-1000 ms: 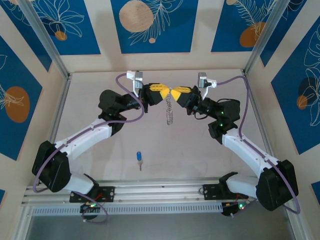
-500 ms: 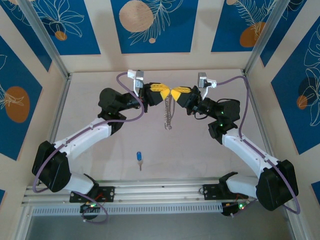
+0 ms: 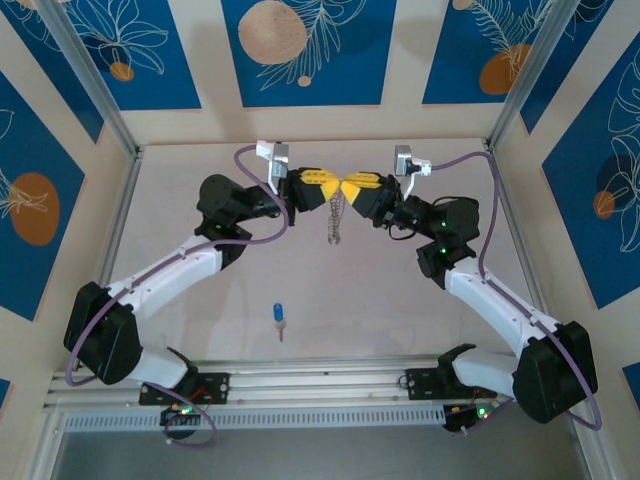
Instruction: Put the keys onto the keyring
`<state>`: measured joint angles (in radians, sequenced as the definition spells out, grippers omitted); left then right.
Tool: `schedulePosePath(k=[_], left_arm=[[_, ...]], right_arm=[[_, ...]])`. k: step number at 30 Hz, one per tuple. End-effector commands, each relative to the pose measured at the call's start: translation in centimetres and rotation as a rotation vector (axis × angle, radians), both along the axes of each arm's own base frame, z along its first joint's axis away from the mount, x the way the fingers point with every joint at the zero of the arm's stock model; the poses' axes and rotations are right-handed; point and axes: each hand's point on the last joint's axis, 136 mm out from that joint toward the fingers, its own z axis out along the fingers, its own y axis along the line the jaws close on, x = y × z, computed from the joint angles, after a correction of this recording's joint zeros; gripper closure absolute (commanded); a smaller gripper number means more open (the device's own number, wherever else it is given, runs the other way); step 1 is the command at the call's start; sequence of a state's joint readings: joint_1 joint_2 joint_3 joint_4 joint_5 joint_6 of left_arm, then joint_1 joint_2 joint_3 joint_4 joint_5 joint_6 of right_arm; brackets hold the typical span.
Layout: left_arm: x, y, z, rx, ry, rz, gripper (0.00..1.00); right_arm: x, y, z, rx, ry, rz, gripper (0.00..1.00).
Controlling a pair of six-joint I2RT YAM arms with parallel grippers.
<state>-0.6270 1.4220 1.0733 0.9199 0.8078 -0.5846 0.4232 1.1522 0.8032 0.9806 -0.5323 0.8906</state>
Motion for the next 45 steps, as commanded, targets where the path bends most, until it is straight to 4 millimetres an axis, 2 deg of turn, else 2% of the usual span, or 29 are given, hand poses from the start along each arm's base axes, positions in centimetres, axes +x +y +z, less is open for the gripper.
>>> schedulePosePath(k=[1, 5, 10, 15, 21, 27, 36, 41, 45], left_arm=[[-1.4, 0.8, 1.1, -0.002, -0.128, 0.033, 1.00], [-1.6, 2.1, 1.7, -0.006, -0.248, 0.152, 1.00], [-1.8, 3.7, 2.6, -0.020, -0.423, 0.329, 1.00], [-2.2, 4.9, 3.2, -0.034, -0.585, 0.487, 1.00], [-2.7, 5.8, 3.4, -0.033, -0.672, 0.573, 1.00], [-3.1, 5.9, 3.2, -0.022, -0.737, 0.608, 1.00], [-3.2, 5.5, 2.6, 0.013, -0.772, 0.609, 1.00], [-3.2, 5.3, 2.5, 0.016, -0.758, 0.602, 1.00], [-2.6, 4.9, 2.2, 0.055, -0.668, 0.570, 1.00]], right_arm=[[0.3, -2.1, 1.3, 0.008, -0.001, -0.103, 0.49], [1.3, -5.2, -1.3, -0.066, 0.116, -0.250, 0.39], [2.1, -8.0, -5.5, -0.125, 0.263, -0.373, 0.38], [2.7, -8.2, -9.1, -0.176, 0.373, -0.378, 0.38], [3.3, -7.5, -12.0, -0.220, 0.451, -0.354, 0.37], [3.8, -6.3, -13.8, -0.245, 0.486, -0.323, 0.37], [4.3, -5.2, -14.8, -0.262, 0.500, -0.297, 0.37], [4.3, -5.1, -14.6, -0.264, 0.491, -0.289, 0.37], [4.2, -4.9, -13.7, -0.259, 0.458, -0.280, 0.37]])
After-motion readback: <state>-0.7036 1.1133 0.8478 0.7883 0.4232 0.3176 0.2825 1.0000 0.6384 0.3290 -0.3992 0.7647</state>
